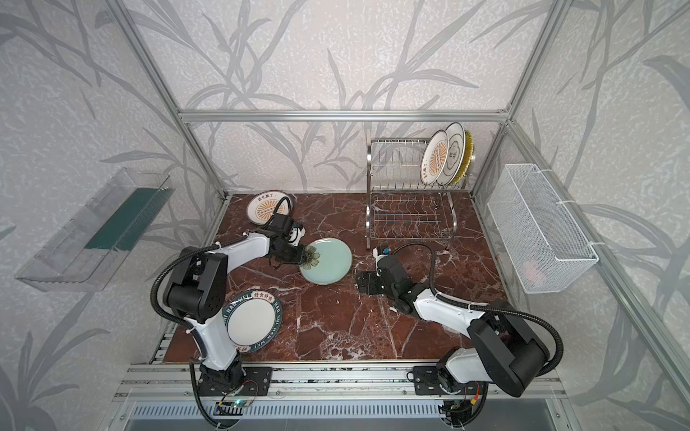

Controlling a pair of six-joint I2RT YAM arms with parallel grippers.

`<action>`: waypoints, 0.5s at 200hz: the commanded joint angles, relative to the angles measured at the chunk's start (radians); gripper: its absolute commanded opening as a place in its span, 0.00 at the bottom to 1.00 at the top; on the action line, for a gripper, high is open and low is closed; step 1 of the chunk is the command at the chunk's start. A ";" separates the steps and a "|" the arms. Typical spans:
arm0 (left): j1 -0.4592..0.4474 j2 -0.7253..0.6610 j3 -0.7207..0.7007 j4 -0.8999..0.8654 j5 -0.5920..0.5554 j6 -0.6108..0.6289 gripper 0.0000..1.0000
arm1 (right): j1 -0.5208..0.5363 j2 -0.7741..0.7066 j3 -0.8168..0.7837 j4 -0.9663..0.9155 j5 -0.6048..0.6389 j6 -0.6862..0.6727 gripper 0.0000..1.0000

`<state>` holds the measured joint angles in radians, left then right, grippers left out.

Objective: Load plates into a dish rack
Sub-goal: Move the plate at the center of the table.

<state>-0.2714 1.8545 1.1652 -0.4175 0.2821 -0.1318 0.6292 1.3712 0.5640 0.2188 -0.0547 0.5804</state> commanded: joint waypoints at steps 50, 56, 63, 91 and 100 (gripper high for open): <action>-0.075 -0.120 -0.141 0.061 0.010 -0.076 0.28 | -0.101 0.083 -0.010 0.116 -0.122 0.037 0.80; -0.075 -0.133 -0.156 0.071 0.011 -0.087 0.28 | -0.102 0.094 -0.007 0.127 -0.129 0.038 0.78; -0.075 -0.150 -0.171 0.082 0.007 -0.097 0.28 | -0.103 0.108 -0.004 0.140 -0.141 0.037 0.77; -0.075 -0.227 -0.219 0.107 -0.026 -0.136 0.28 | -0.103 0.173 0.012 0.191 -0.187 0.079 0.75; -0.074 -0.251 -0.233 0.115 -0.044 -0.151 0.28 | -0.102 0.193 0.013 0.218 -0.199 0.101 0.75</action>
<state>-0.3450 1.6779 0.9604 -0.3405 0.2779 -0.2310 0.5293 1.5204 0.5545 0.3550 -0.1955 0.6285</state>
